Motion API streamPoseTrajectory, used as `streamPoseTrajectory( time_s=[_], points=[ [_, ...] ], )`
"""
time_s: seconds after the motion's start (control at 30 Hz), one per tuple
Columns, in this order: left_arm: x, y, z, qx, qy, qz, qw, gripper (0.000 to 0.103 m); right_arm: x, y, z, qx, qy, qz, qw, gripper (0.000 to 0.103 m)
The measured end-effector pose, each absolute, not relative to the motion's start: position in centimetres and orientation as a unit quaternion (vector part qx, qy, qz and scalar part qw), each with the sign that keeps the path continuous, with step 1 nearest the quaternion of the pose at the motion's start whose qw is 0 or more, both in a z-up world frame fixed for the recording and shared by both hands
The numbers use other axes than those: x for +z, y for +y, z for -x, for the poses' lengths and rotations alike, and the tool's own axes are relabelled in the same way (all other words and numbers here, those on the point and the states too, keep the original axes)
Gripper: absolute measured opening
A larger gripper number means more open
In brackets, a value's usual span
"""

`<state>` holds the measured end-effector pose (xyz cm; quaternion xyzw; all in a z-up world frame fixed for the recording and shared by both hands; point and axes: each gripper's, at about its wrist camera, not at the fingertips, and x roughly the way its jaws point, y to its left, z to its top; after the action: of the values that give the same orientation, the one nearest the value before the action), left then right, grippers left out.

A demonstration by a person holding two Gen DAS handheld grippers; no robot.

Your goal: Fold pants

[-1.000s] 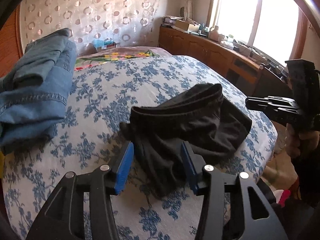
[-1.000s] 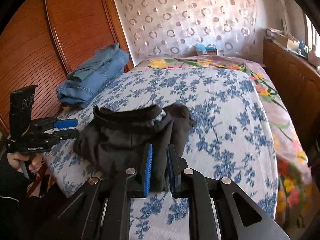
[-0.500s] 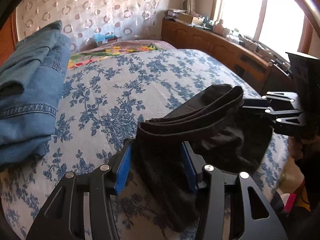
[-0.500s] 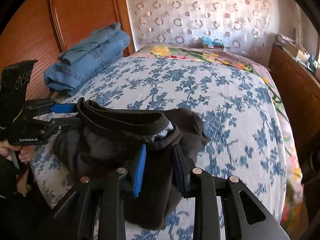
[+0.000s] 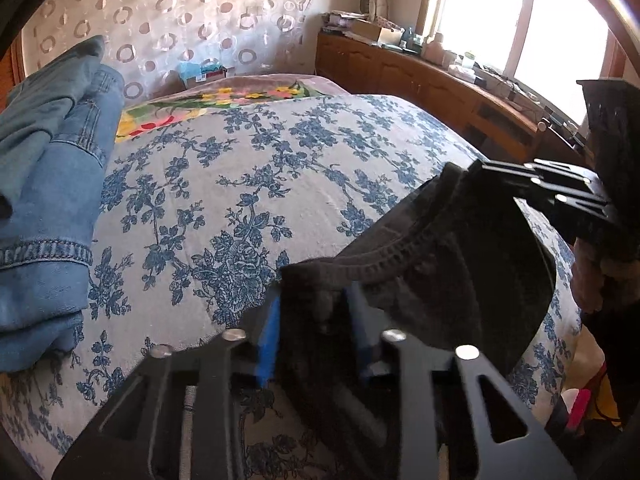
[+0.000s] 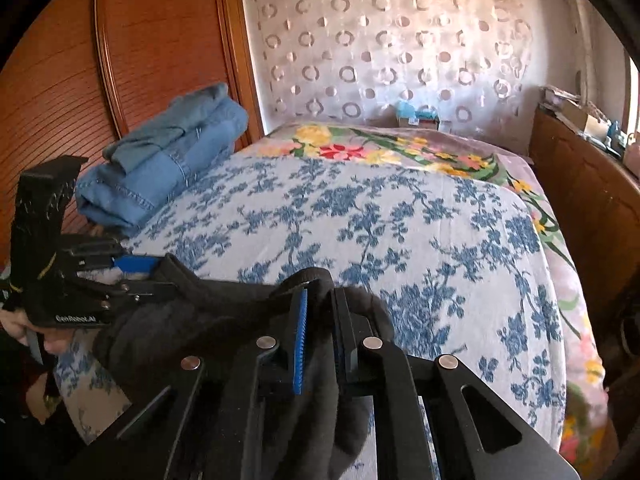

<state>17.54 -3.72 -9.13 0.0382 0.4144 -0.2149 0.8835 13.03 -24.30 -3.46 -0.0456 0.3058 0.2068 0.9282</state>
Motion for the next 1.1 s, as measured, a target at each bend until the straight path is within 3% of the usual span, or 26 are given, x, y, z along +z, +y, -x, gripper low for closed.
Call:
streamPoseTrajectory(
  time_s=[0.13,0.37,0.47,0.7,0.83,0.87,0.9,0.97,1.1],
  points=[
    [-8.3,-2.9,-17.2,-0.207,0.393,-0.021,0.896,0.013,-3.9,-24.4,-13.7,0.195,0.313,0.048,0.928,0.012],
    [-8.3,-1.8,-18.1,-0.174,0.395,-0.011,0.902,0.013,-4.4,-25.7,-13.8,0.18,0.332,0.02,0.926,0.018],
    [-8.5,-1.9,-18.1,-0.172,0.399,-0.014,0.901,0.017,-4.4,-25.9,-13.2,0.185,0.332,0.023,0.925,0.02],
    [-8.3,-2.2,-17.8,-0.176,0.397,-0.024,0.901,0.05,-4.7,-25.5,-14.0,0.196,0.346,0.038,0.917,0.023],
    [-8.0,-2.3,-17.8,-0.175,0.394,-0.023,0.902,0.05,-4.6,-25.0,-15.2,0.204,0.352,0.034,0.913,0.023],
    [-7.9,-2.3,-17.8,-0.173,0.393,-0.023,0.903,0.05,-4.5,-25.1,-15.6,0.207,0.354,0.028,0.911,0.022],
    [-7.9,-2.3,-17.7,-0.173,0.392,-0.024,0.903,0.05,-4.4,-25.1,-16.0,0.213,0.357,0.021,0.909,0.009],
    [-7.9,-2.4,-17.6,-0.174,0.391,-0.024,0.903,0.05,-4.3,-25.1,-16.3,0.218,0.354,0.019,0.909,0.001],
    [-7.9,-2.6,-17.3,-0.174,0.39,-0.032,0.904,0.05,-3.6,-26.3,-16.7,0.169,0.33,0.013,0.929,0.0]
  ],
)
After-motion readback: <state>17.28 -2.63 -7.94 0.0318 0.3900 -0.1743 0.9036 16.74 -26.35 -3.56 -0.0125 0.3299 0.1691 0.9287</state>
